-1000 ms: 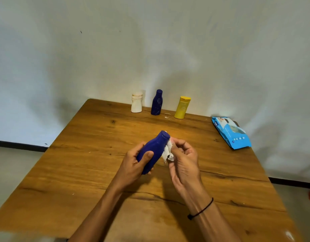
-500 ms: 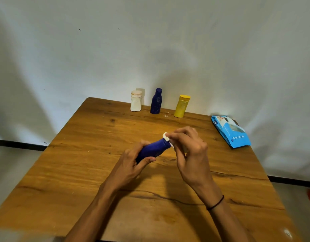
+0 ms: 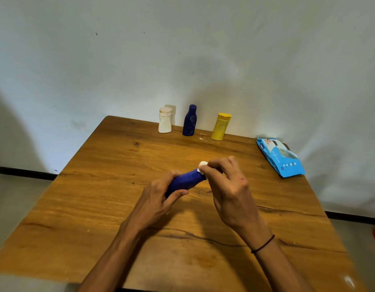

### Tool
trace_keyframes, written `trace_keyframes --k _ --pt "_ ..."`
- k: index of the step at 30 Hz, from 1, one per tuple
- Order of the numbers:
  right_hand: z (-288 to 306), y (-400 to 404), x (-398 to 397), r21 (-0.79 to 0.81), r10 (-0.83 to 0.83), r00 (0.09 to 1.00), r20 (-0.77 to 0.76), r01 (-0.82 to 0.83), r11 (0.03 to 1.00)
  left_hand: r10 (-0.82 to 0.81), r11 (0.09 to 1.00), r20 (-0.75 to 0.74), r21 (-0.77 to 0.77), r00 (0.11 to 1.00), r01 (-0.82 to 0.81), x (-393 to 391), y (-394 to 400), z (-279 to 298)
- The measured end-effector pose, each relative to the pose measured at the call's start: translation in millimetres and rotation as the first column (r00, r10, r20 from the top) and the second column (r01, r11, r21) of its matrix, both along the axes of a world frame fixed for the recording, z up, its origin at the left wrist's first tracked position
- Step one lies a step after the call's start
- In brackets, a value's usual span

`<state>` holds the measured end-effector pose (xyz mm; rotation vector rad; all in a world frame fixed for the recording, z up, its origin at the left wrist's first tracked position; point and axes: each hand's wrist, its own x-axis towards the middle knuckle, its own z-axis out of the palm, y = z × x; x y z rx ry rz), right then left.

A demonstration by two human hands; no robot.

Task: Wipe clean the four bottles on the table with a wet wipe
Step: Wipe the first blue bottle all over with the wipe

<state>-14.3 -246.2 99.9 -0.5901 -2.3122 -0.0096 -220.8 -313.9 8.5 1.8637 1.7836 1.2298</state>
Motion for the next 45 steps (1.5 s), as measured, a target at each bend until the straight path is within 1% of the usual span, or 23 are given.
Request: trace_keyframes --k 2,4,6,11,15,20,23,26,28,30,31,32,33,34,35,36,37,38,39,41,42,43,45 --pt "-2.3 -3.1 0.3 -0.063 -0.016 0.999 -0.039 0.013 0.998 0.004 1.0 0.044 0.018 0.999 -0.005 0.5 0.8 -2.1" --pt "-3.9 -7.4 0.7 -0.092 -0.026 0.998 -0.051 0.021 0.995 0.009 1.0 0.077 0.015 0.997 -0.01 1.5 0.8 -4.4" --pt "-4.1 -8.7 0.8 -0.075 -0.025 0.999 -0.03 0.023 0.997 0.004 1.0 0.06 0.012 0.998 -0.005 2.2 -0.4 -6.7" --pt "-5.4 -4.0 -0.1 -0.001 -0.048 0.999 0.005 0.048 0.999 0.025 1.0 -0.035 0.008 0.999 -0.025 -0.5 0.5 -7.1" --pt "-11.4 -6.4 3.5 0.014 -0.04 0.999 0.021 0.04 0.999 0.033 0.999 0.004 0.011 0.999 -0.033 -2.5 1.5 -11.4" --pt "-16.8 -3.9 2.8 0.022 -0.044 0.999 0.003 0.044 0.999 0.008 1.0 -0.074 0.019 0.997 -0.007 -1.1 -0.5 -12.3" --pt "-19.2 -4.2 1.8 0.028 -0.052 0.999 -0.017 0.052 0.998 0.011 0.999 -0.023 0.037 1.0 -0.01 -1.2 1.1 -11.7" --pt "-24.5 -4.2 4.9 0.011 -0.061 0.996 -0.069 0.062 0.998 0.0 0.998 0.049 0.061 0.999 -0.003 -1.1 -0.2 -14.2" --pt "-27.6 -3.6 6.1 -0.038 -0.052 0.989 -0.137 0.047 0.998 -0.021 0.998 0.077 0.058 0.997 0.016 0.2 -1.2 -14.9" --pt "-26.8 -3.1 4.1 -0.151 -0.036 0.965 -0.259 -0.003 0.988 -0.041 0.998 0.109 0.044 0.993 0.036 1.7 -1.4 -14.2" --pt "-25.4 -3.4 1.3 -0.243 -0.047 0.94 -0.339 -0.039 0.969 -0.047 0.998 0.136 0.036 0.99 0.042 2.6 -1.1 -13.3" --pt "-24.2 -4.3 -2.9 -0.364 -0.08 0.902 -0.424 -0.089 0.927 -0.052 0.998 0.172 0.026 0.984 0.049 3.8 -0.8 -11.7" --pt "-23.7 -5.3 -8.4 -0.5 -0.137 0.849 -0.511 -0.163 0.851 -0.065 0.998 0.217 0.019 0.974 0.062 5.9 -0.3 -10.5" --pt "-23.1 -6.3 -15.2 -0.616 -0.212 0.777 -0.593 -0.268 0.741 -0.088 0.996 0.266 0.019 0.96 0.086 9.5 -0.1 -9.0" --pt "-22.8 -7.5 -21.9 -0.692 -0.303 0.688 -0.66 -0.399 0.602 -0.119 0.993 0.316 0.025 0.941 0.117 14.4 -0.4 -8.0" --pt "-22.9 -8.9 -27.9 -0.718 -0.394 0.604 -0.693 -0.524 0.459 -0.148 0.989 0.375 0.028 0.915 0.148 20.3 -1.0 -7.1" --pt "-23.4 -10.4 -32.4 -0.713 -0.464 0.548 -0.695 -0.605 0.354 -0.164 0.985 0.453 0.019 0.877 0.174 26.1 -2.1 -6.5" --pt "-25.2 -10.5 -35.2 -0.716 -0.502 0.533 -0.681 -0.626 0.307 -0.163 0.98 0.539 -0.005 0.826 0.197 30.7 -3.9 -6.3" --pt "-27.3 -9.7 -36.5 -0.742 -0.507 0.556 -0.658 -0.596 0.308 -0.153 0.975 0.61 -0.038 0.778 0.221 33.1 -5.7 -6.6" --pt "-30.2 -7.7 -37.2 -0.794 -0.48 0.634 -0.606 -0.522 0.312 -0.155 0.955 0.685 -0.081 0.712 0.286 33.7 -8.7 -8.7" --pt "-31.0 -5.7 -36.8 -0.807 -0.476 0.656 -0.585 -0.526 0.267 -0.185 0.938 0.711 -0.078 0.678 0.339 33.8 -9.8 -9.0" --pt "-30.6 -4.1 -35.2 -0.803 -0.482 0.661 -0.575 -0.569 0.179 -0.22 0.915 0.749 -0.064 0.625 0.399 34.5 -10.9 -8.5" --pt "-27.5 -1.8 -31.1 -0.711 -0.487 0.642 -0.593 -0.701 -0.058 -0.25 0.86 0.846 -0.029 0.471 0.509 36.2 -13.2 -5.5"
